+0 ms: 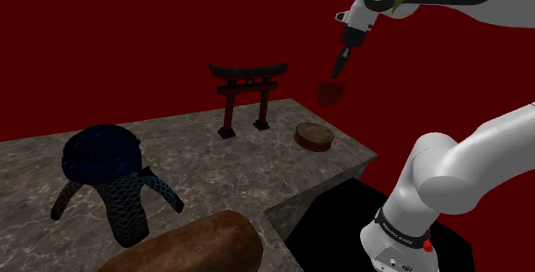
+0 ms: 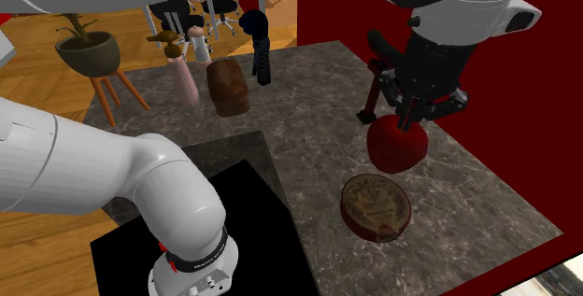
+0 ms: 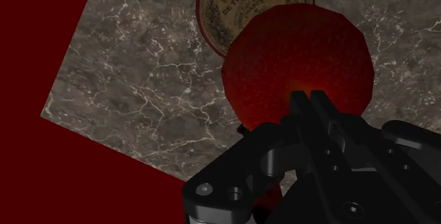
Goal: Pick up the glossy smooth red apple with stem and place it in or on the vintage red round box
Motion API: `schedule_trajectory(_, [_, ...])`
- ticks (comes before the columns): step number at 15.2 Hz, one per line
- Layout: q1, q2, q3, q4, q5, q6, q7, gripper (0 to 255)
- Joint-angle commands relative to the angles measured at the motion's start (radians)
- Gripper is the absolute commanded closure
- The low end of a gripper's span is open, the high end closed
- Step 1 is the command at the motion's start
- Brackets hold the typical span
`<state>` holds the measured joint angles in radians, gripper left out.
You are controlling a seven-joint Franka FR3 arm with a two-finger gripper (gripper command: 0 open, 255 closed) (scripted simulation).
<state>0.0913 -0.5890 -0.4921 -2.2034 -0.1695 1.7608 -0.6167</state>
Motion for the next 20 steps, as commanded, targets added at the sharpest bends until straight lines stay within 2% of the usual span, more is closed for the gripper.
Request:
schedule_trajectory(1, [0.002, 0.021, -0.018, 0.004, -0.001, 0.018, -0.016, 255])
schedule_trajectory(20, [-0.012, 0.040, -0.074, -0.233, -0.030, 0.274, -0.030, 255])
